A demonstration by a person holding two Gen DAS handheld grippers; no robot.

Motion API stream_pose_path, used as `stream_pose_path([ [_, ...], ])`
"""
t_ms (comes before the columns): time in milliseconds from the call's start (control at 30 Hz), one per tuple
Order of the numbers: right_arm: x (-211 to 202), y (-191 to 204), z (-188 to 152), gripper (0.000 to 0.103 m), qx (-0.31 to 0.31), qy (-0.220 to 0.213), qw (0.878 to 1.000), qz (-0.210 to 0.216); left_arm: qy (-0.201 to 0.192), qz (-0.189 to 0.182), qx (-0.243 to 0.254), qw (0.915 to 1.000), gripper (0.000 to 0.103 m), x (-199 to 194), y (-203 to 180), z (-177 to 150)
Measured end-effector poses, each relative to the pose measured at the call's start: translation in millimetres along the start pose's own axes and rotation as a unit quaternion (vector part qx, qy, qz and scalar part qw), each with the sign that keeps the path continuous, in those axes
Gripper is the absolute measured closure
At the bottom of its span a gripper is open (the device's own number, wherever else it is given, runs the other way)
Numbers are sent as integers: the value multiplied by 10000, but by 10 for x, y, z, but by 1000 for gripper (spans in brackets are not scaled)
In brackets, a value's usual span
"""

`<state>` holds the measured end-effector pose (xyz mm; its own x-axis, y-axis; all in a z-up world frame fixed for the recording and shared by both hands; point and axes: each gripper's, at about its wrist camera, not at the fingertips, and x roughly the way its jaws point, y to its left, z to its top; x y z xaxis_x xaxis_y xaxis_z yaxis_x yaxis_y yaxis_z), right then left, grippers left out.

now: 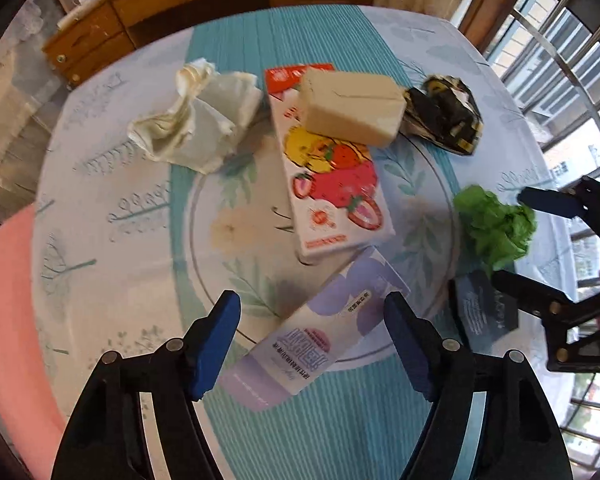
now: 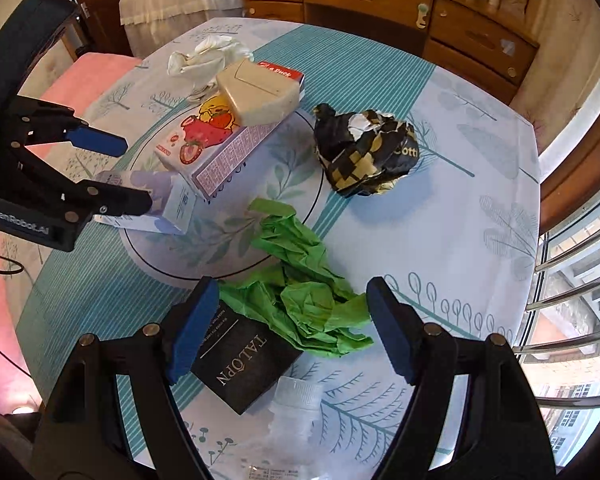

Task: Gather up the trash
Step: 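Grasp the white-and-purple carton with the left tool while the right tool grasps the green paper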

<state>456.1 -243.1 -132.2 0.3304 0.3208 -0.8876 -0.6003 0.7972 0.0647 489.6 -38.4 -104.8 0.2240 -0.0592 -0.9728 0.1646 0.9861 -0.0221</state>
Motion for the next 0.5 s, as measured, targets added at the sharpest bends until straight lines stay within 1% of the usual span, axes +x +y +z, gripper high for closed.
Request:
stream_pose_path([
  [67,45,4,-18,29,-48,155,9999,57,50,-52,129,9999,27,19,-42,-1],
  [133,76,28,-53,29,-134,193,9997,4,95,-89,265,9996,27,45,-88,-12],
  [233,103,-1,-94,29,-34,223,9997,-6,145,20,431,9990,28,91,-162,-57],
  [267,113,-23,-99,31,65,237,9997,37,168,40,459,9988,31,112,-189,-79],
  [300,104,-50,-104,35,170,218,9996,100,200,62,476,9986,33,151,-212,-94],
  [333,96,-71,-108,37,252,198,9994,135,260,74,484,9985,41,189,-226,-104],
  [367,94,-102,-106,42,363,184,9990,163,313,90,473,9984,50,221,-227,-126],
  [400,96,-124,-105,50,446,187,9987,183,361,74,448,9983,52,249,-228,-134],
  [433,100,-146,-103,55,531,199,9982,189,353,43,401,9986,52,256,-222,-155],
  [467,104,-158,-97,64,595,204,9979,172,319,43,375,9988,55,251,-228,-166],
  [500,98,-168,-93,66,649,185,9976,184,276,71,356,9990,58,242,-241,-182],
])
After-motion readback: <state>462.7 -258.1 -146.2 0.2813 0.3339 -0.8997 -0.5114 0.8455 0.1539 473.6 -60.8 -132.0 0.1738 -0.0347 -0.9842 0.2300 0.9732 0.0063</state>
